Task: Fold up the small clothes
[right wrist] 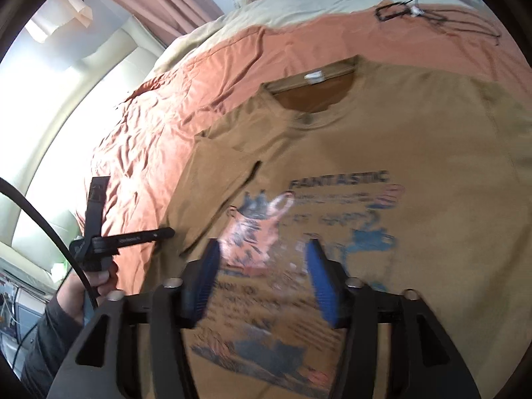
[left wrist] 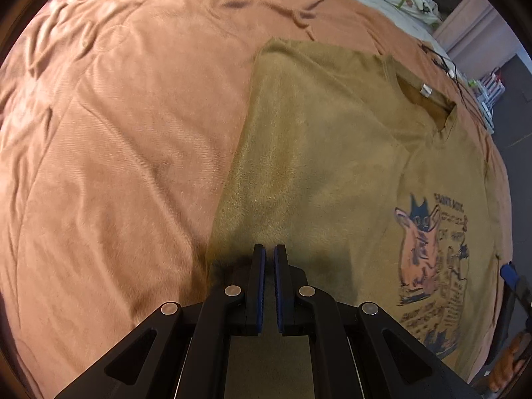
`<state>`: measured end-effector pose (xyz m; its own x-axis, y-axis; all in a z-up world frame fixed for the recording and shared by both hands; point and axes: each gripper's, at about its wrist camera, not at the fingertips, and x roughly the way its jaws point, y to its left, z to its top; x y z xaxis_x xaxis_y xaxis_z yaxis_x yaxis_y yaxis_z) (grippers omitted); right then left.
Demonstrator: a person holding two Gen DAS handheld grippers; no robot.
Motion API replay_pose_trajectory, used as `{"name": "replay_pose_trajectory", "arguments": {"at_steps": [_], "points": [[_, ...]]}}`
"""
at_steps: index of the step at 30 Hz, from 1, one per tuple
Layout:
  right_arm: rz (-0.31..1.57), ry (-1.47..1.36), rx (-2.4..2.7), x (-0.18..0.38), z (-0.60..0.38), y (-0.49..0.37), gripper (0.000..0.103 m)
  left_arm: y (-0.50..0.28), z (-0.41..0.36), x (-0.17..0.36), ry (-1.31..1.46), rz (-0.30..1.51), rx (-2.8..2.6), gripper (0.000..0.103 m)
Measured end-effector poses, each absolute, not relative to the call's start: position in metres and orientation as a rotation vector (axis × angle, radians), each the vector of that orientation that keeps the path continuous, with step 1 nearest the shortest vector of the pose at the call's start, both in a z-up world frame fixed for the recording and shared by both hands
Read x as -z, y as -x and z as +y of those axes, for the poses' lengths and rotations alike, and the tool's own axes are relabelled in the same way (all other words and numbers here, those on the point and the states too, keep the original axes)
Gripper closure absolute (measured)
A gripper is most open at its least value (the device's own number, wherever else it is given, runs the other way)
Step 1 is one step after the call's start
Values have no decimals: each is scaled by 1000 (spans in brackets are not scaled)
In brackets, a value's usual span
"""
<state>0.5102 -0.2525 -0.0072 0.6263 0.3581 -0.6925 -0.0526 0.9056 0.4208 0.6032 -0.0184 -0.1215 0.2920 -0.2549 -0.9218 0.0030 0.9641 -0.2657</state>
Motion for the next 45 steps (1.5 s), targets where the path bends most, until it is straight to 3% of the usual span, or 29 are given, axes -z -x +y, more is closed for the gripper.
{"name": "replay_pose_trajectory", "arguments": {"at_steps": [4,6,8,9,20,35,45], "points": [[838,-398,-206,2,-278,-482,31,-595,-25,102,222,1241,175,95],[833,-411,-193,1,-287,-470,31,-592,-31,92,222,1229,187,84],[826,-421,-171,0,-299,-458,31,-585,-39,81,210,1203,198,63],[821,-426,-159,-1,-305,-451,31,-583,-46,75,201,1190,204,60],[749,-537,-60,-16,-365,-398,31,-565,-120,23,133,1101,285,39],[655,-766,139,10,-448,-351,31,-562,-219,-25,114,1002,413,38],[630,-924,200,30,-479,-340,32,-564,-288,-17,132,985,524,39]]}}
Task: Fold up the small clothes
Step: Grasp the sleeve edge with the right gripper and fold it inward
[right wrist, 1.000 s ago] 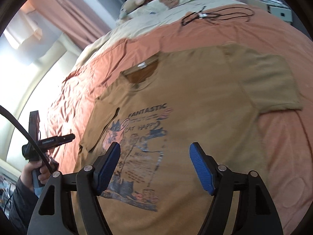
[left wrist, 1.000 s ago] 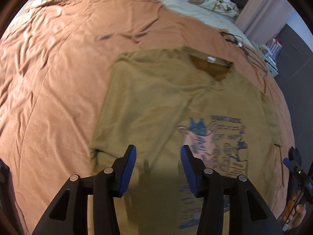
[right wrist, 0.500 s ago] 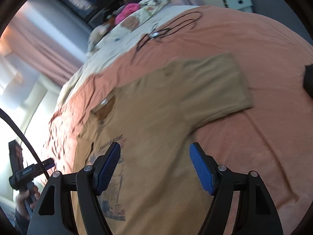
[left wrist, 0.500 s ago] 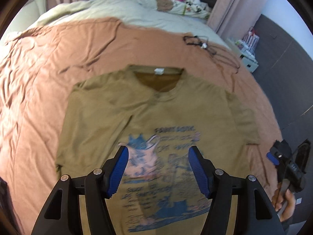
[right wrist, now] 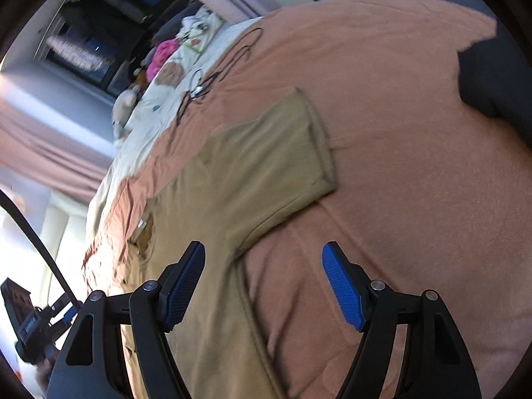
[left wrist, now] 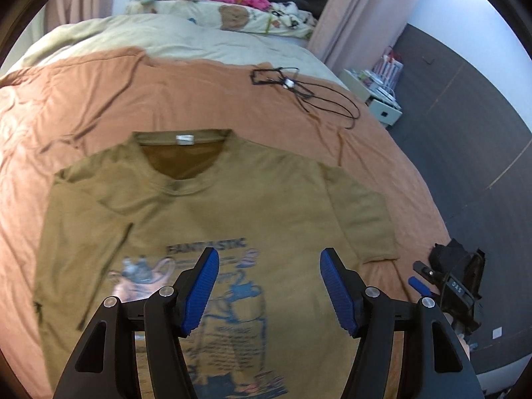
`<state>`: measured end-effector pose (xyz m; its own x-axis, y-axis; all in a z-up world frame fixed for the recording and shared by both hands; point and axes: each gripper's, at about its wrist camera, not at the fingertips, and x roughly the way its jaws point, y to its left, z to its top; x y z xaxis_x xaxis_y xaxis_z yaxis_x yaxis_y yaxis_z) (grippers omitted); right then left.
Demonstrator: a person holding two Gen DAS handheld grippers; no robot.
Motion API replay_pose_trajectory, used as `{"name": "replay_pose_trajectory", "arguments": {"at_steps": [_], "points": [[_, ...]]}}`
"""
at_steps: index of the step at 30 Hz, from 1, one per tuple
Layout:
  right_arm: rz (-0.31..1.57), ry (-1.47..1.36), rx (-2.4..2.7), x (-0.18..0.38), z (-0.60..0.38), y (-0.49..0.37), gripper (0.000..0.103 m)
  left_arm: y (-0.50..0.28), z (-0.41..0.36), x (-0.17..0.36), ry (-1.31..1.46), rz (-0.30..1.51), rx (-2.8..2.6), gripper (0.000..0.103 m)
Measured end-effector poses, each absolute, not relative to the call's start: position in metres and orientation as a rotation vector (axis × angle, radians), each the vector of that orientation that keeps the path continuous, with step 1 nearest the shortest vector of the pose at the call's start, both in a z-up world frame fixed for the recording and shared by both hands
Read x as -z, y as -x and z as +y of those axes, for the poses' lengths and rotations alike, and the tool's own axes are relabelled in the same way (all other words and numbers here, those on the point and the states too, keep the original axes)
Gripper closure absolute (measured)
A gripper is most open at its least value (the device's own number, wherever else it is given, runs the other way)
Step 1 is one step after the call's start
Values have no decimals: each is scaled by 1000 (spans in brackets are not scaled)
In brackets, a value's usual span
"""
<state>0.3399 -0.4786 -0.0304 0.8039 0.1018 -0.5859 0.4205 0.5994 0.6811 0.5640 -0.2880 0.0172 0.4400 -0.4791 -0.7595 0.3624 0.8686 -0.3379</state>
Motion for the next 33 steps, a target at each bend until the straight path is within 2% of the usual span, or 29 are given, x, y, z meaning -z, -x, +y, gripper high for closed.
{"name": "replay_pose_trajectory", "arguments": {"at_steps": [2,6,7,11,16,23,26,28,30,33], "points": [[619,-940,209,32,-486,-340,36,-566,-301,-11,154,999,549,48],[607,-974,203,36,-493,-344,47,-567,-325,-3,178,995,595,53],[604,-982,197,38,-495,-347,49,-568,-333,1,169,996,600,57],[621,-1004,203,48,-498,-355,52,-574,-363,23,160,1032,621,69],[660,-1046,206,64,-505,-363,57,-580,-392,50,156,1079,643,78],[609,-1072,194,65,-523,-370,60,-584,-421,74,145,1116,672,87],[611,-1058,209,70,-527,-377,72,-585,-430,81,136,1128,679,91],[613,-1042,209,72,-524,-378,86,-586,-435,85,135,1134,686,93],[615,-1031,207,74,-523,-377,93,-587,-441,89,136,1139,695,94],[587,-1007,215,67,-522,-374,95,-587,-453,96,141,1156,712,94]]}}
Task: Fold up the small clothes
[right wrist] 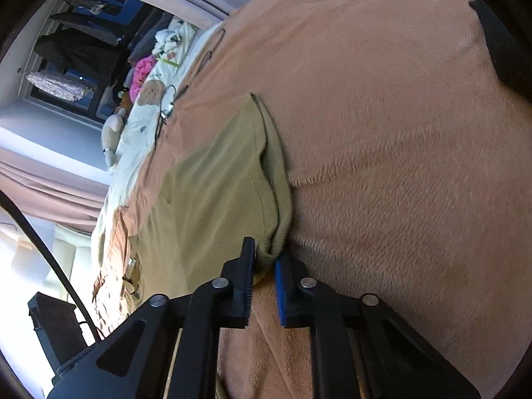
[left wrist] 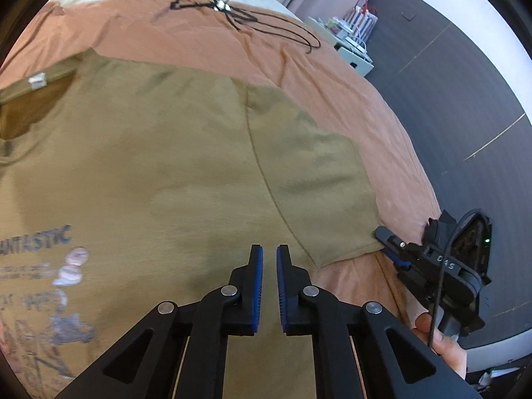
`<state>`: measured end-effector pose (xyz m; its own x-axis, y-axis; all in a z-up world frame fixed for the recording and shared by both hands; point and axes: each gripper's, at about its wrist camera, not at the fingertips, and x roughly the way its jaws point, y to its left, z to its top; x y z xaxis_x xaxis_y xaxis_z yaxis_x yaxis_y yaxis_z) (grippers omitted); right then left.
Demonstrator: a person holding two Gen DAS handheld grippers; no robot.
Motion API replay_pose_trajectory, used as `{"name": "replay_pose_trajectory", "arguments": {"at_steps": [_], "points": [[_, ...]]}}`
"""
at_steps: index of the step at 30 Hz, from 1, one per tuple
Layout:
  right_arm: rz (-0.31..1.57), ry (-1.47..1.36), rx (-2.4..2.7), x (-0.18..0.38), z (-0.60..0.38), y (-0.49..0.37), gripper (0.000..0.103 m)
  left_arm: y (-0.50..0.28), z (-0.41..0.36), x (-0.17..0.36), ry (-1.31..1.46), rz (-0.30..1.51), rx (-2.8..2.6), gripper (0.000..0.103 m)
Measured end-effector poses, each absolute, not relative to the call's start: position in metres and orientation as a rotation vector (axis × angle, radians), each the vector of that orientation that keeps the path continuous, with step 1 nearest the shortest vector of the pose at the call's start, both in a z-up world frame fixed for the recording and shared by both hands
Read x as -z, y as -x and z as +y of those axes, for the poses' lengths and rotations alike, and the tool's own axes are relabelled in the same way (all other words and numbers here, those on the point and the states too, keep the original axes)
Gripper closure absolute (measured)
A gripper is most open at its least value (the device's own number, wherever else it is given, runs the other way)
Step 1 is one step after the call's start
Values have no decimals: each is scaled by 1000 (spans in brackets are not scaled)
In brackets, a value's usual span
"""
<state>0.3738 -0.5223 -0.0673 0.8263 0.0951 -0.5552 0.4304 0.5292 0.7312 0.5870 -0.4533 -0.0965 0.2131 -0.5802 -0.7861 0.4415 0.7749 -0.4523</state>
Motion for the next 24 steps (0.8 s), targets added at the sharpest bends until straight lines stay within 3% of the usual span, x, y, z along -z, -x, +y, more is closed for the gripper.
{"name": "replay_pose_trajectory", "arguments": {"at_steps": [24], "points": [[424,-953,-51,60,-499,-377,99,-583,-484,141,227,1280,764,101]]}}
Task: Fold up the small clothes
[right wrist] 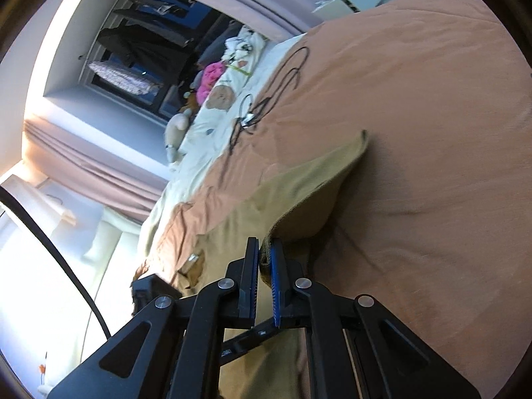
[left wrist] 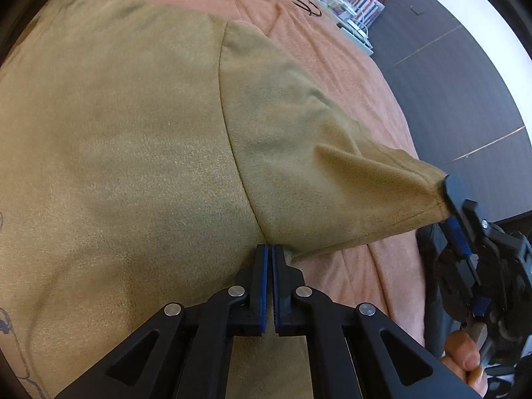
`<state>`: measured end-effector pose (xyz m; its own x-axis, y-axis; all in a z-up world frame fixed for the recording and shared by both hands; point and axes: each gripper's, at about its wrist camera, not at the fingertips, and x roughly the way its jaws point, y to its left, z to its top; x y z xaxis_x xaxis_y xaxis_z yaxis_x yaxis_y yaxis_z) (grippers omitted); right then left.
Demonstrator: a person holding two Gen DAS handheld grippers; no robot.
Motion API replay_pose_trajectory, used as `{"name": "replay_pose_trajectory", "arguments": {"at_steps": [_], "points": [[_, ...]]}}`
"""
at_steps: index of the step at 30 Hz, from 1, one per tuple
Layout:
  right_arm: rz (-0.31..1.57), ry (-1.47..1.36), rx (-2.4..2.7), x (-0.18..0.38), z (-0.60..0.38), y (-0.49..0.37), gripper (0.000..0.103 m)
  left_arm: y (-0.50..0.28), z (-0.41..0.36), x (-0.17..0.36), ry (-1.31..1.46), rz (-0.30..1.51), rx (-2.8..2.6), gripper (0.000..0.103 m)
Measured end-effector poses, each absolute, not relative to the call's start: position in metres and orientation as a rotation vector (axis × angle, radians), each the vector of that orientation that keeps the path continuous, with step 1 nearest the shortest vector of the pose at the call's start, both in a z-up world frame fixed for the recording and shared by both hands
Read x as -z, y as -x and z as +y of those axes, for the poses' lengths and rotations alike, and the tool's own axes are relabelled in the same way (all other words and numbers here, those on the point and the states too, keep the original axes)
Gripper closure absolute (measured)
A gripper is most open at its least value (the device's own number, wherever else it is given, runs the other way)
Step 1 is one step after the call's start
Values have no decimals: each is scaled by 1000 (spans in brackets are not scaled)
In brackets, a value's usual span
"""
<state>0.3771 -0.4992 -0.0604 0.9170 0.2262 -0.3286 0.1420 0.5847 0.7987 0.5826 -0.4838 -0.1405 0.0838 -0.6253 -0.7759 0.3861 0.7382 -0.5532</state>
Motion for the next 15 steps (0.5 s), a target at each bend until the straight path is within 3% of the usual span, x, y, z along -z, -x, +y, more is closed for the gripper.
{"name": "replay_pose_trajectory", "arguments": {"at_steps": [15], "points": [[458,-847,-185,70,-494,-404,99,-599,-396,100,303,1233,739,101]]}}
